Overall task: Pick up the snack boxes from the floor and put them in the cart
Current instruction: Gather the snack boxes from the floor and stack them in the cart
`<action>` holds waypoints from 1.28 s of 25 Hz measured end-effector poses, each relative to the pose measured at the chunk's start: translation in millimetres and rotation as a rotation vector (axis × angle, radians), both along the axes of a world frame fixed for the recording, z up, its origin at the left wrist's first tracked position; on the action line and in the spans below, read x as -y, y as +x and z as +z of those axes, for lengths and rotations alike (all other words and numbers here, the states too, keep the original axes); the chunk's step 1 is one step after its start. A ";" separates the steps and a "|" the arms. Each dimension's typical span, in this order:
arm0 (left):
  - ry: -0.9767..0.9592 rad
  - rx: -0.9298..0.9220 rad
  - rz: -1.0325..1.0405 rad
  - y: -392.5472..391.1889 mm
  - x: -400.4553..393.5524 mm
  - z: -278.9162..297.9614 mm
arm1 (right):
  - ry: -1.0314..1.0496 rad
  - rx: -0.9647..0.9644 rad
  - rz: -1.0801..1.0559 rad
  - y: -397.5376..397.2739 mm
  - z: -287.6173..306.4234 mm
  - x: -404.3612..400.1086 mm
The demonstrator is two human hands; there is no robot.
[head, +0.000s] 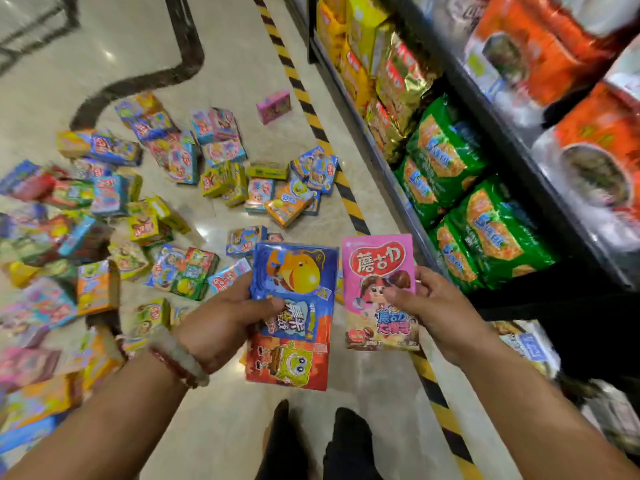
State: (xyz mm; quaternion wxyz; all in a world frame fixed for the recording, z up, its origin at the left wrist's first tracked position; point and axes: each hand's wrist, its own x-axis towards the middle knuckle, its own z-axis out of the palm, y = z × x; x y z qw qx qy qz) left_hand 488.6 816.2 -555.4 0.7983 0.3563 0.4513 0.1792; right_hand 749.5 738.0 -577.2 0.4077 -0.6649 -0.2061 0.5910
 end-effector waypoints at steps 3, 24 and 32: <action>0.038 0.007 0.095 -9.7 25.7 104.2 | 0.045 0.056 0.085 3.6 111.7 0.6; 0.320 0.125 -0.041 -113.9 140.3 415.0 | 0.479 0.072 -0.234 -147.9 435.7 211.4; 0.298 0.103 -0.419 -65.9 215.3 426.3 | 0.458 0.133 -0.623 -167.5 442.7 348.6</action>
